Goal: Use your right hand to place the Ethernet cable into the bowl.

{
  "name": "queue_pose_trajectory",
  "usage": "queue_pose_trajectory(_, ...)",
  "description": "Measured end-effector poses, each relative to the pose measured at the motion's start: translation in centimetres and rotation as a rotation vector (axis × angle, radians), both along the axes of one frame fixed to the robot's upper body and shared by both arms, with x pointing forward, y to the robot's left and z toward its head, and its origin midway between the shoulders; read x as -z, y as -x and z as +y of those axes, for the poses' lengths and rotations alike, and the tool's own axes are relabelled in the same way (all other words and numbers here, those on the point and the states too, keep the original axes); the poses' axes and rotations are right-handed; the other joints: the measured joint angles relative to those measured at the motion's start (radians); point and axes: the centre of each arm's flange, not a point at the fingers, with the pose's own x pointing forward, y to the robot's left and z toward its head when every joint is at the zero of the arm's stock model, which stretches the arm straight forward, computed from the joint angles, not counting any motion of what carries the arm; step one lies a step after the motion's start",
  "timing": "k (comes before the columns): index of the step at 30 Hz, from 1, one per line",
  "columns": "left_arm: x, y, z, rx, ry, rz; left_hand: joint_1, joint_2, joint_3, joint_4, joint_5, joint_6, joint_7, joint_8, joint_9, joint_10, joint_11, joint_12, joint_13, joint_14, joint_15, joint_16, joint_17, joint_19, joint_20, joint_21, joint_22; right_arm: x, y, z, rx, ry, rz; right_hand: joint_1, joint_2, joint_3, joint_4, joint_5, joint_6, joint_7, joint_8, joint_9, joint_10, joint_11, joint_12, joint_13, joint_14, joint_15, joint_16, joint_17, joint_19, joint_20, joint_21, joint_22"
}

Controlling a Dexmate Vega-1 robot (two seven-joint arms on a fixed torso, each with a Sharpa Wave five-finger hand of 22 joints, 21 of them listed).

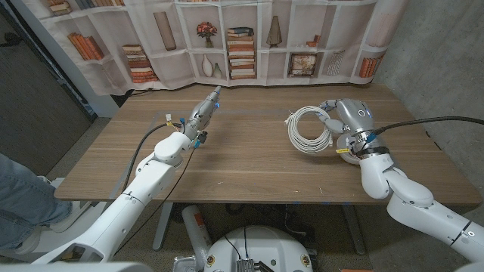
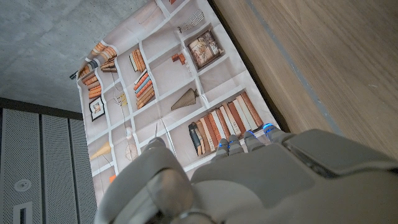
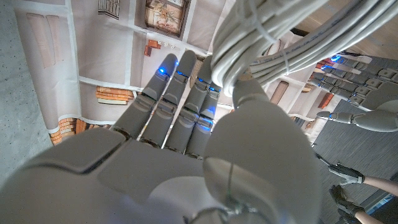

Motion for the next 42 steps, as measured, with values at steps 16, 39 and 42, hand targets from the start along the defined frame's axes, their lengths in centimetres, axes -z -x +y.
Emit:
queue_pose_trajectory(16,0.3,0.7,-0.2,-0.008,-0.007,-0.002,0.004,0.004,-0.003,-0.003,0.000,0.000,0.000,0.000,0.000,0.000,0.000,0.000,0.000,0.000,0.000,0.000,0.000,0.000,0.000,0.000,0.000,-0.6,0.5,-2.1,0.012,-0.009,-0.013,0.011,-0.003,-0.003,0.003,0.000,-0.004,-0.004,0.000,0.005,-0.004,-0.004,-0.004,0.005,0.005,-0.006,-0.003,0.005,0.000,0.000,0.004,0.005)
queue_pose_trajectory(39,0.7,1.8,-0.3,-0.014,-0.013,-0.007,0.004,0.004,-0.006,-0.006,-0.007,0.000,0.000,0.000,0.000,0.000,0.000,0.000,0.000,0.000,0.000,0.000,0.000,0.000,0.000,0.000,0.000,-0.8,1.1,-4.9,0.028,-0.005,-0.046,0.015,0.000,-0.008,0.008,0.002,-0.009,-0.009,-0.001,0.005,-0.006,-0.006,-0.003,0.014,0.005,-0.005,-0.009,0.014,-0.009,0.005,0.004,0.005)
queue_pose_trajectory(42,0.6,2.0,-0.2,-0.014,-0.015,-0.009,0.004,0.004,-0.006,-0.006,-0.007,0.000,0.000,0.000,0.000,0.000,0.000,0.000,0.000,0.000,0.000,0.000,0.000,0.000,0.000,0.000,0.000,-0.9,1.2,-5.2,0.033,-0.007,-0.051,0.014,0.001,-0.011,0.005,0.002,-0.009,-0.009,-0.003,0.005,-0.006,-0.006,-0.004,0.014,0.005,-0.005,-0.011,0.014,-0.009,0.005,0.004,0.005)
